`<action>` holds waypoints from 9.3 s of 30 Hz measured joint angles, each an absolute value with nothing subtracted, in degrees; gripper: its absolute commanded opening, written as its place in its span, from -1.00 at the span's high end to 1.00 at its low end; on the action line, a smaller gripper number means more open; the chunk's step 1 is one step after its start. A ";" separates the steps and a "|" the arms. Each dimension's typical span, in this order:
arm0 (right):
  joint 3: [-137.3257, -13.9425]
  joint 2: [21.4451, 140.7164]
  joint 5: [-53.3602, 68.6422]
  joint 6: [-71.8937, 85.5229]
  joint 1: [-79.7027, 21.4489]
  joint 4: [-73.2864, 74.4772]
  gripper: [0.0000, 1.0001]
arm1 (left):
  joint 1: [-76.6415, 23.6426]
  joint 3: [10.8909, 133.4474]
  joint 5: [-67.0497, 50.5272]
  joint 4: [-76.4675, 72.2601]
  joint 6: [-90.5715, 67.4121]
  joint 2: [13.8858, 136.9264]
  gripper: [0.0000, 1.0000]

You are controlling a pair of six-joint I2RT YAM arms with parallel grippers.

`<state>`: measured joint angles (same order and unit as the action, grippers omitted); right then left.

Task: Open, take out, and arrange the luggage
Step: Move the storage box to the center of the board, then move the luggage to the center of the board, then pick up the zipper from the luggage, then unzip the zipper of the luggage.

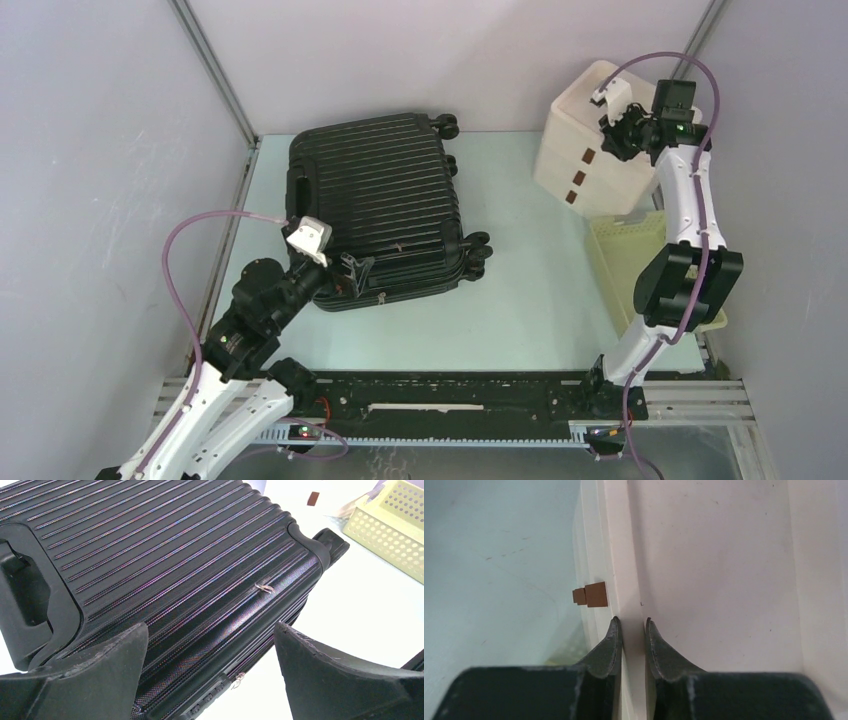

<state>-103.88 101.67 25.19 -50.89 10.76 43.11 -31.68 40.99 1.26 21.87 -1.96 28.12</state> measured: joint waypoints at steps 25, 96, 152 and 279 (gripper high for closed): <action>-89.01 79.09 36.71 -44.88 -15.79 51.22 -1.00 | -21.23 40.99 5.06 21.47 -5.45 27.66 -0.99; -59.61 58.37 38.81 -52.45 -11.42 56.95 -0.85 | -18.00 54.57 -4.45 13.56 -16.84 37.98 -1.00; -54.15 57.58 70.70 -50.39 -4.14 50.24 -1.00 | -47.70 6.15 8.38 -59.00 -35.94 72.58 0.01; -54.15 61.06 62.35 -52.40 -7.05 50.46 -1.00 | -56.88 5.26 39.18 -38.59 -36.45 57.71 0.87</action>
<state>-54.15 61.06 62.35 -52.40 -7.05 50.46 -56.88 5.26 39.18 -38.59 -36.45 57.71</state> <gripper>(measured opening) 0.998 0.176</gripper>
